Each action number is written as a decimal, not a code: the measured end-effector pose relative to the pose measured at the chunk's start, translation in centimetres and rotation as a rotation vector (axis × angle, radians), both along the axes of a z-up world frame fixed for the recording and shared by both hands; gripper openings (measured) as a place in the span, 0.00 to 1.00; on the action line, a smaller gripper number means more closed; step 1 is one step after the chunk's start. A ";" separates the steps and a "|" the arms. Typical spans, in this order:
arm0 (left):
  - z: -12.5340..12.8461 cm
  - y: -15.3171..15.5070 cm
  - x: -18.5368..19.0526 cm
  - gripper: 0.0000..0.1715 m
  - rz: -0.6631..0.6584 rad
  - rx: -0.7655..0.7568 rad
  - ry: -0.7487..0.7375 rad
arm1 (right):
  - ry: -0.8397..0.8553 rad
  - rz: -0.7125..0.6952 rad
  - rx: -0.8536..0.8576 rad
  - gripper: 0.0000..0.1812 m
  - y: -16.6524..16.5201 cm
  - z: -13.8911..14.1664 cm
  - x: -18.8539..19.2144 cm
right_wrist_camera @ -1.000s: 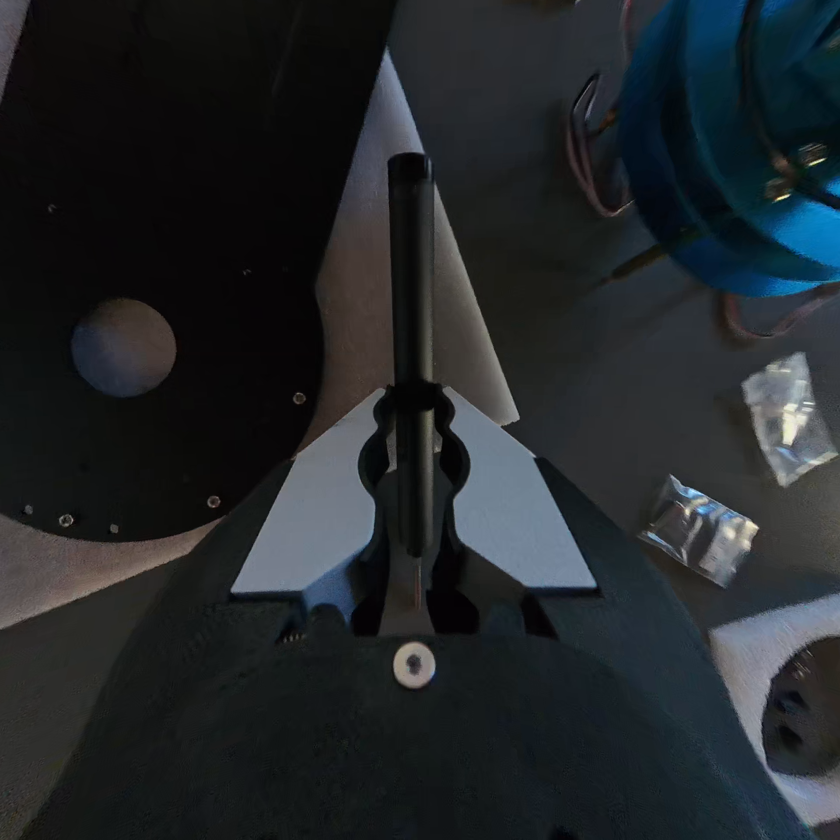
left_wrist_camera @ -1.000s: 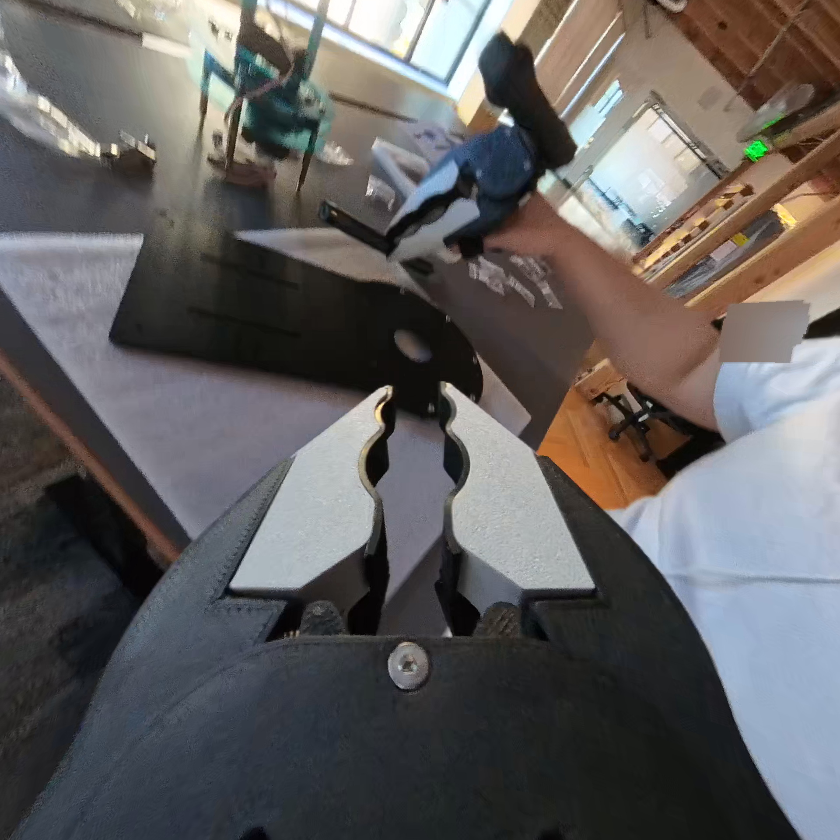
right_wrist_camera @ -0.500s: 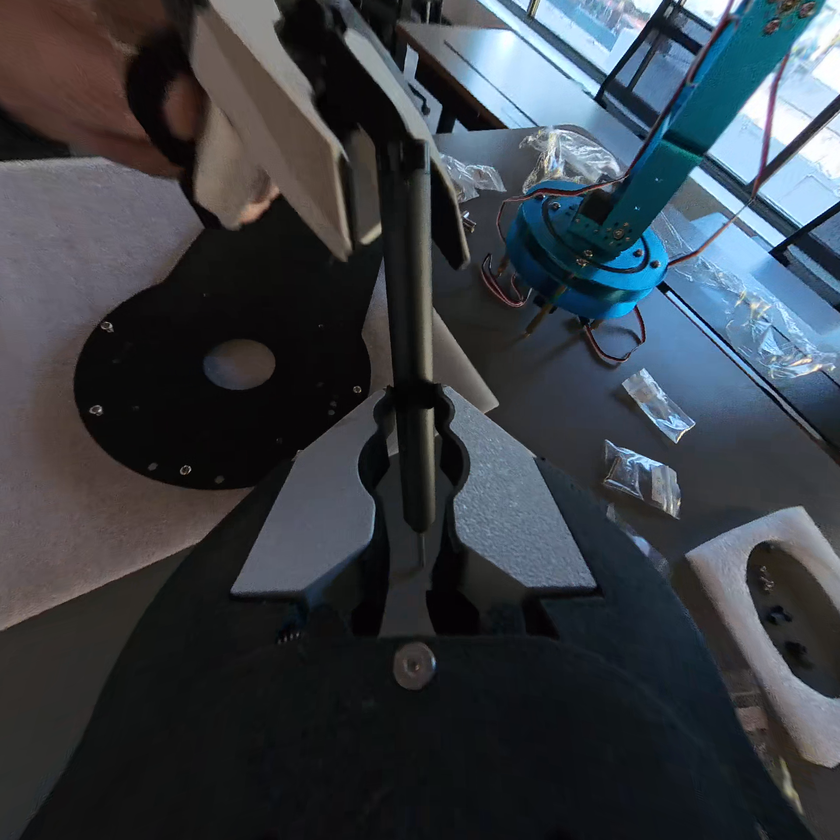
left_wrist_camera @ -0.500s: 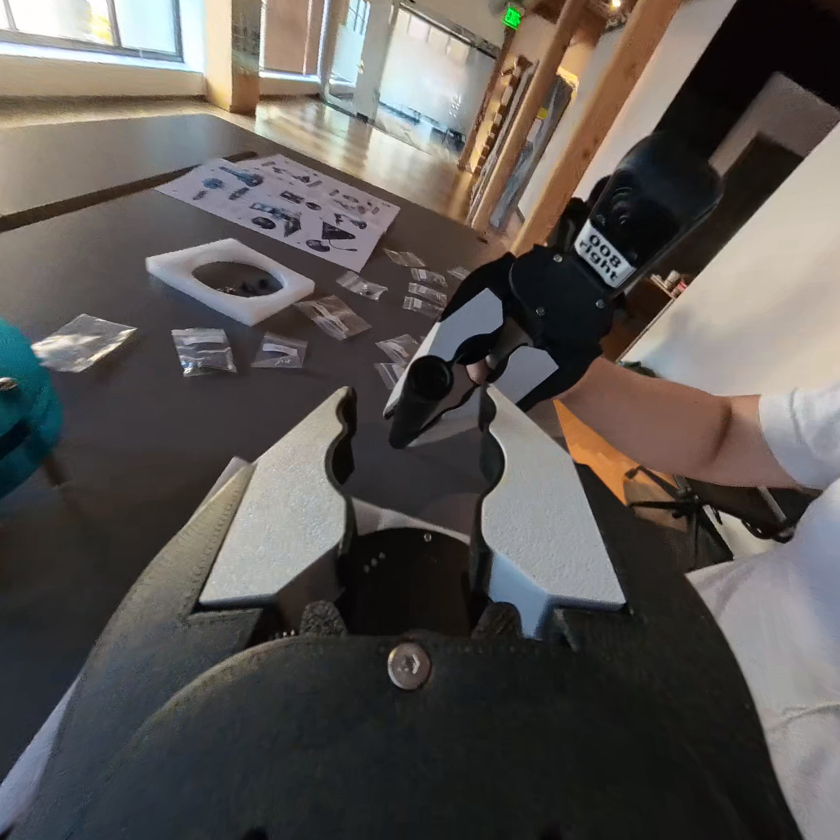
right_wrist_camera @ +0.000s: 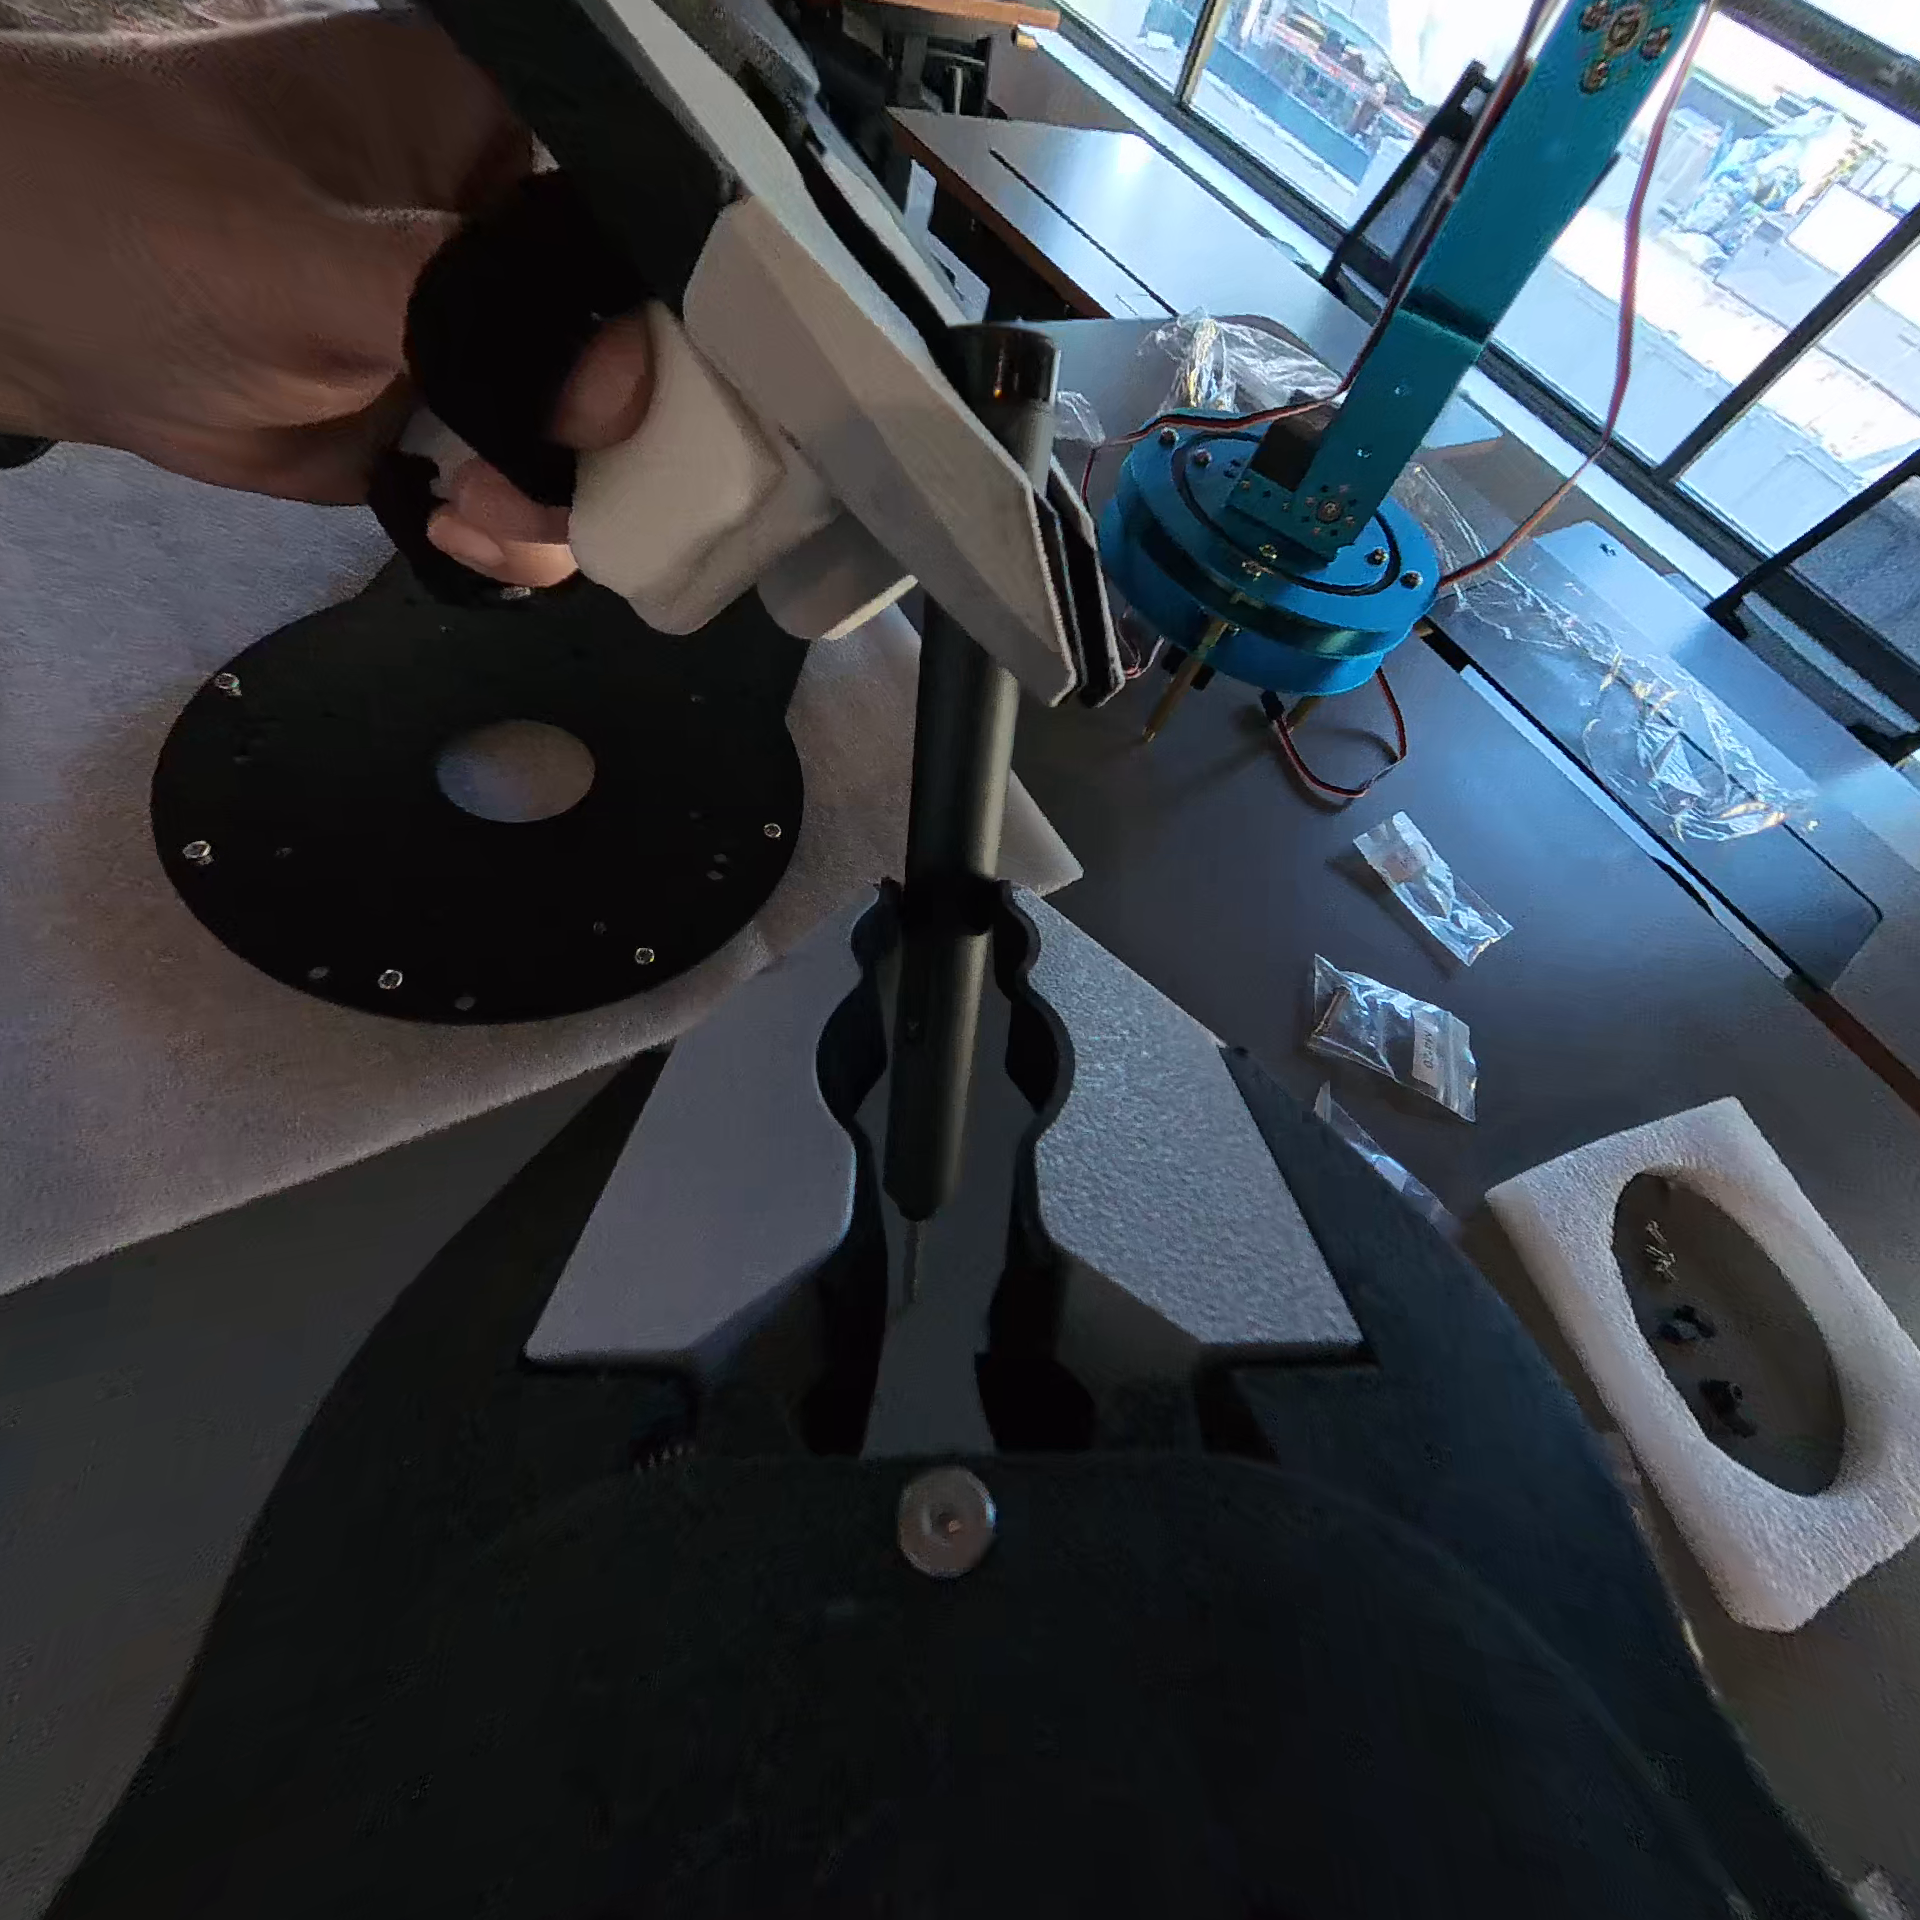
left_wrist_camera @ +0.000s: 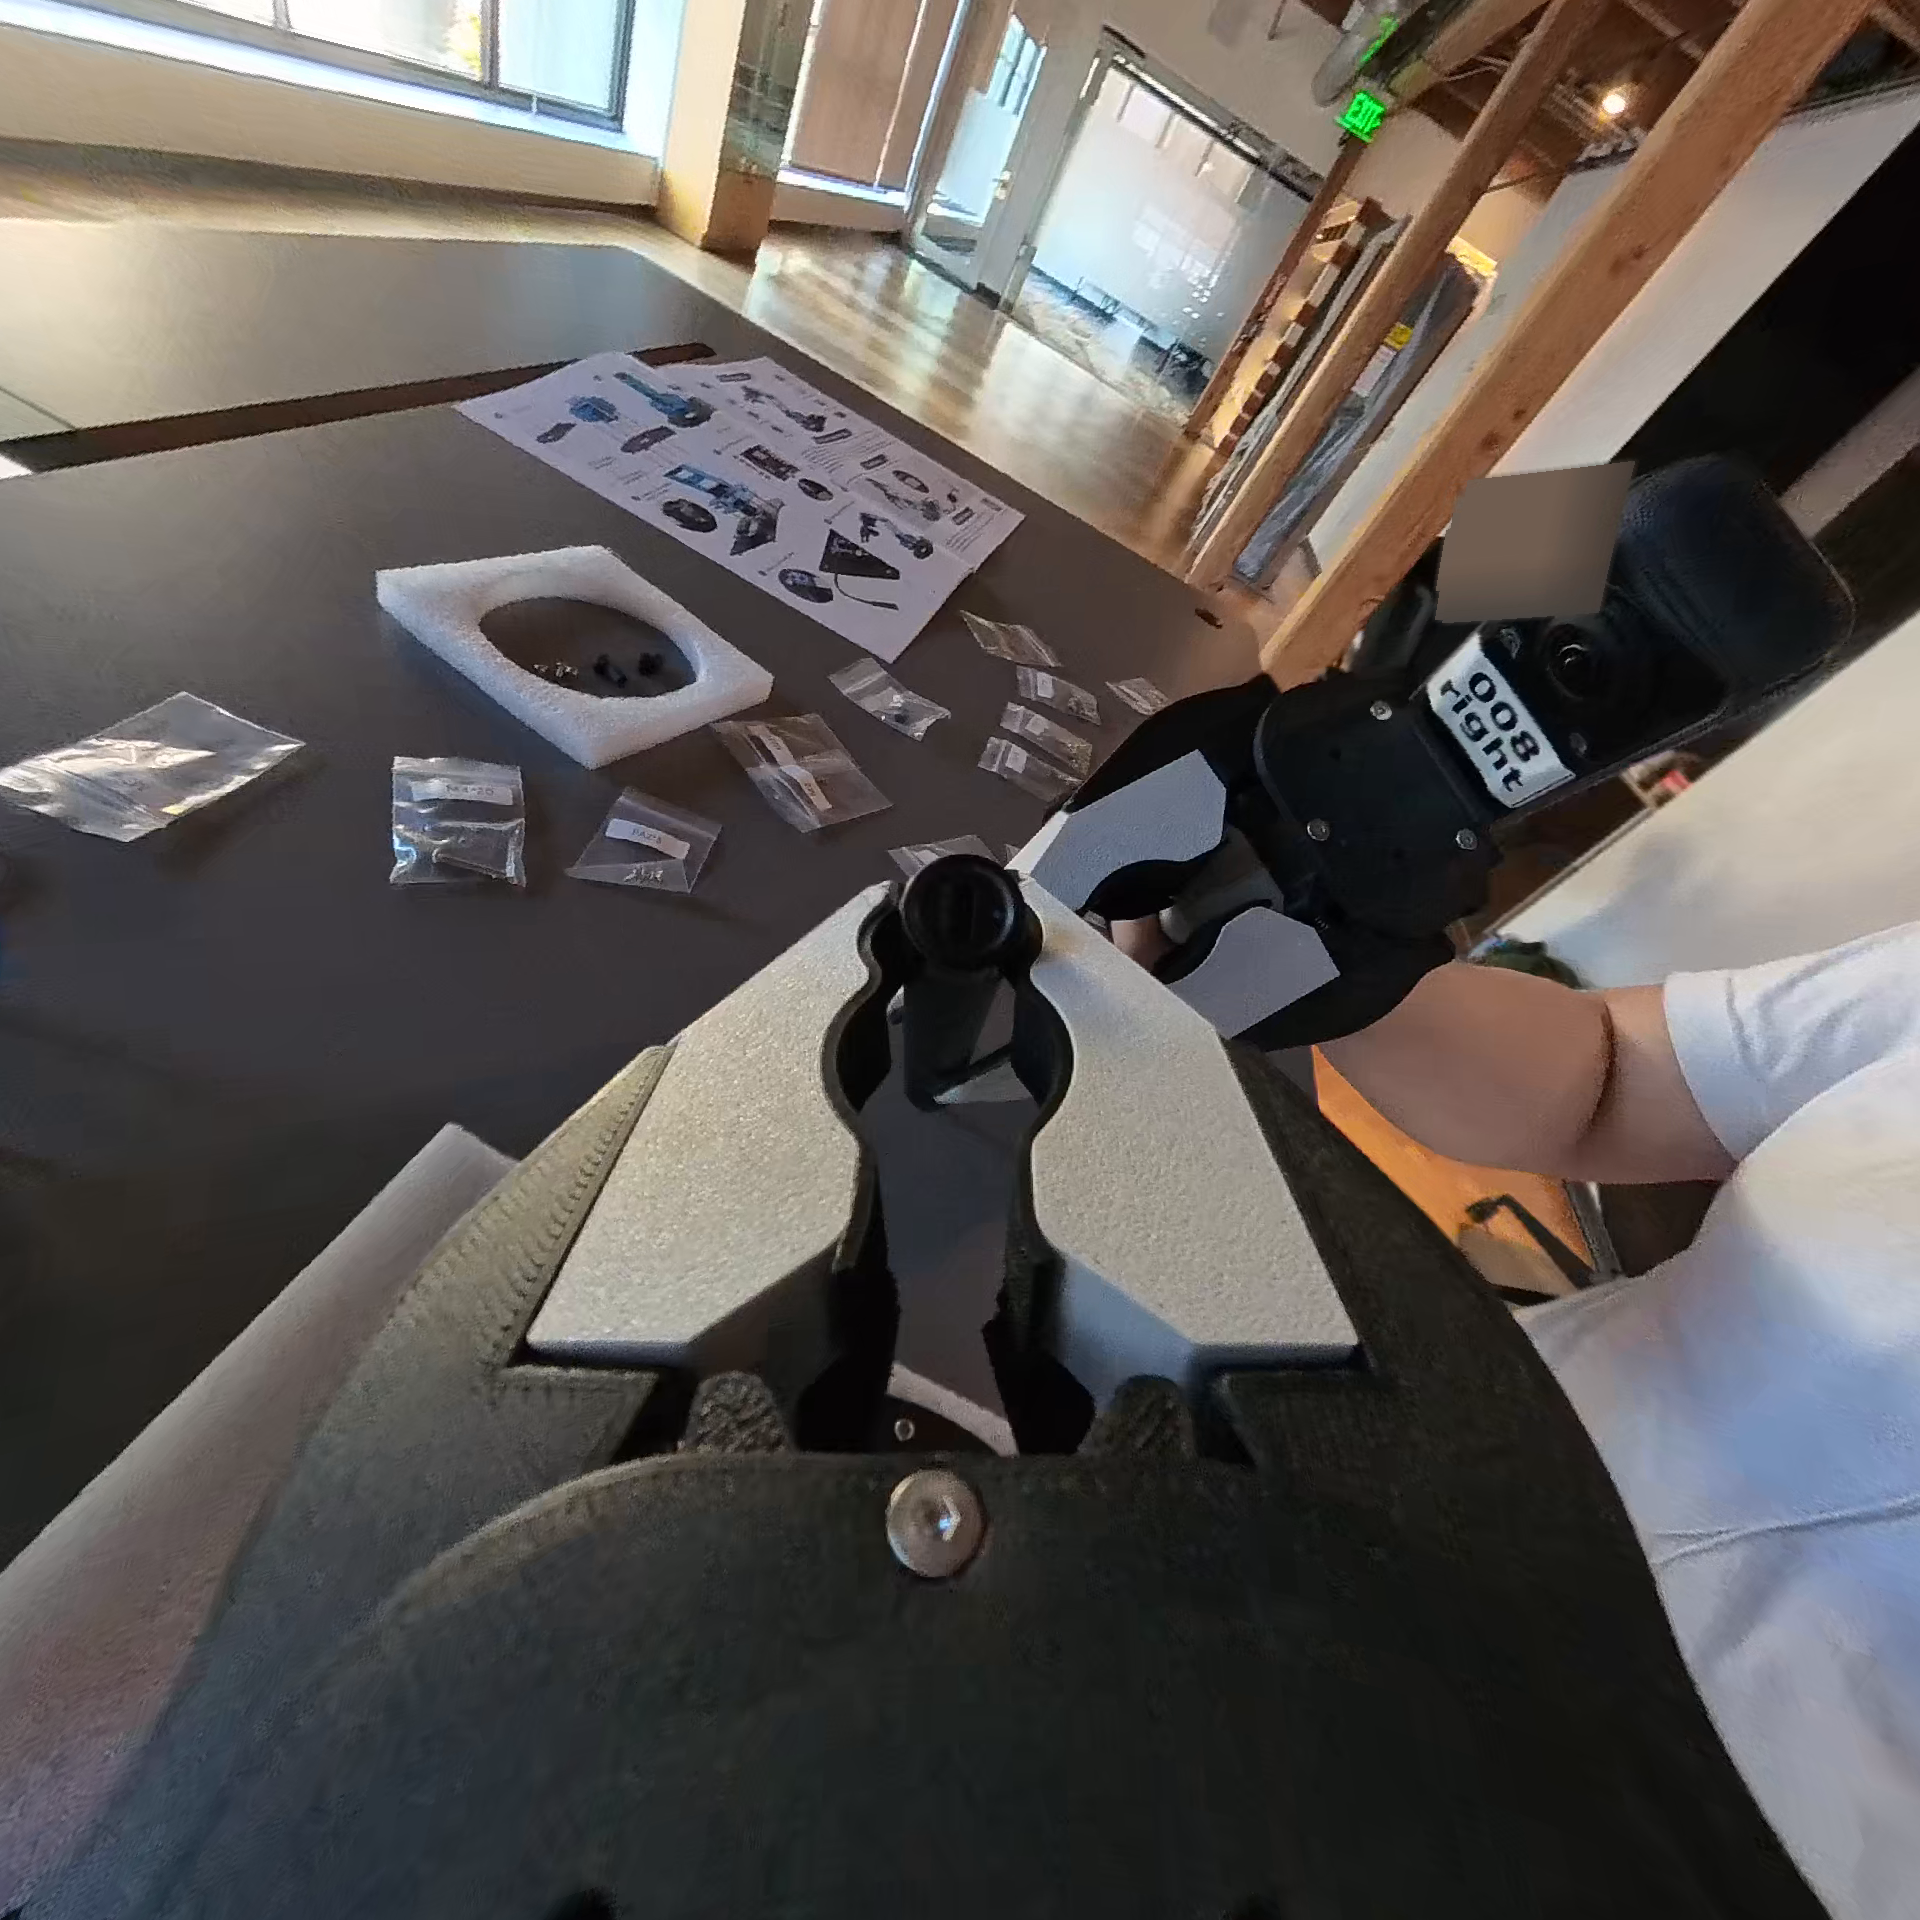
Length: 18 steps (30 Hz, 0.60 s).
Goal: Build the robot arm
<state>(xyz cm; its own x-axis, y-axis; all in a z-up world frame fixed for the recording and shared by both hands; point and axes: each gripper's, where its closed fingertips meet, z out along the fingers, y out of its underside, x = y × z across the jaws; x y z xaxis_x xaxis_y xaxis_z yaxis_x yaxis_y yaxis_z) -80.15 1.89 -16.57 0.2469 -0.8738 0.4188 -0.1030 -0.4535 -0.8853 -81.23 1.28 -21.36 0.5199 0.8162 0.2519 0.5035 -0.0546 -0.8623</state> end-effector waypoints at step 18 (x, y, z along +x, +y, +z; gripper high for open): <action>1.3 -0.7 0.2 0.09 0.178 -0.017 0.201 | 0.246 0.161 -0.280 0.08 -2.0 -2.5 -0.2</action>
